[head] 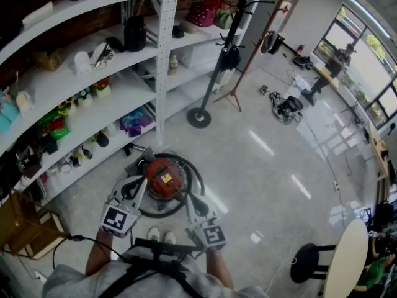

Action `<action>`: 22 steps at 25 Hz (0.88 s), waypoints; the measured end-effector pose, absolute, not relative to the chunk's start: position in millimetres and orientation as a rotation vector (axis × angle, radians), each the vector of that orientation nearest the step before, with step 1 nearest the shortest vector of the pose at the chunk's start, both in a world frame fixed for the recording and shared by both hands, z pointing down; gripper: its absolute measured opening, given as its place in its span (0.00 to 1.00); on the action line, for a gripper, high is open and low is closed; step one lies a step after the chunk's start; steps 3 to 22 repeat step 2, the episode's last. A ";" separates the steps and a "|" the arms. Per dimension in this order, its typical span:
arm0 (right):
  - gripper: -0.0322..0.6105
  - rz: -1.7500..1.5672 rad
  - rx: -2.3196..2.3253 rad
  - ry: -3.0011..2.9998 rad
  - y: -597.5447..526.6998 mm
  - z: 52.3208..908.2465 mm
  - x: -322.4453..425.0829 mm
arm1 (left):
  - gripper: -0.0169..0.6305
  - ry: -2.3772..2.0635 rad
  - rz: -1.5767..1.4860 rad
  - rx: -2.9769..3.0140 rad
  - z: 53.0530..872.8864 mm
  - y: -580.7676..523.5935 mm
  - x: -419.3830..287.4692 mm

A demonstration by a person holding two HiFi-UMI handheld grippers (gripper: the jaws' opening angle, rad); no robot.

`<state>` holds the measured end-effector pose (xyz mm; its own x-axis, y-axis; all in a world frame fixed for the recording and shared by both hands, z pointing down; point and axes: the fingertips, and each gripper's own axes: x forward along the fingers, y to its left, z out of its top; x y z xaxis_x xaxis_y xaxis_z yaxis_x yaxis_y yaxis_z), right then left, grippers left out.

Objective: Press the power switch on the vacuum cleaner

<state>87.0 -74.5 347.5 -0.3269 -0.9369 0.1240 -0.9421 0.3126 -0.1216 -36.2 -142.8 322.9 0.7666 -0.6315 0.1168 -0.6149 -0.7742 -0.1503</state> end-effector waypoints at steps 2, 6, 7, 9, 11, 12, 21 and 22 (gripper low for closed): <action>0.07 0.267 1.805 -2.518 -74.1 347.5 85.3 | 0.04 1.010 -0.241 -2.854 322.7 -142.5 -38.4; 0.07 0.267 1.805 -2.518 -74.1 347.5 85.3 | 0.04 1.010 -0.241 -2.854 322.7 -142.5 -38.4; 0.07 0.267 1.805 -2.518 -74.1 347.5 85.3 | 0.04 1.010 -0.241 -2.854 322.7 -142.5 -38.4; 0.07 0.267 1.805 -2.518 -74.1 347.5 85.3 | 0.04 1.010 -0.241 -2.854 322.7 -142.5 -38.4; 0.07 0.267 1.805 -2.518 -74.1 347.5 85.3 | 0.04 1.010 -0.241 -2.854 322.7 -142.5 -38.4; 0.07 0.267 1.805 -2.518 -74.1 347.5 85.3 | 0.04 1.010 -0.241 -2.854 322.7 -142.5 -38.4; 0.07 0.267 1.805 -2.518 -74.1 347.5 85.3 | 0.04 1.010 -0.241 -2.854 322.7 -142.5 -38.4; 0.07 0.267 1.805 -2.518 -74.1 347.5 85.3 | 0.04 1.010 -0.241 -2.854 322.7 -142.5 -38.4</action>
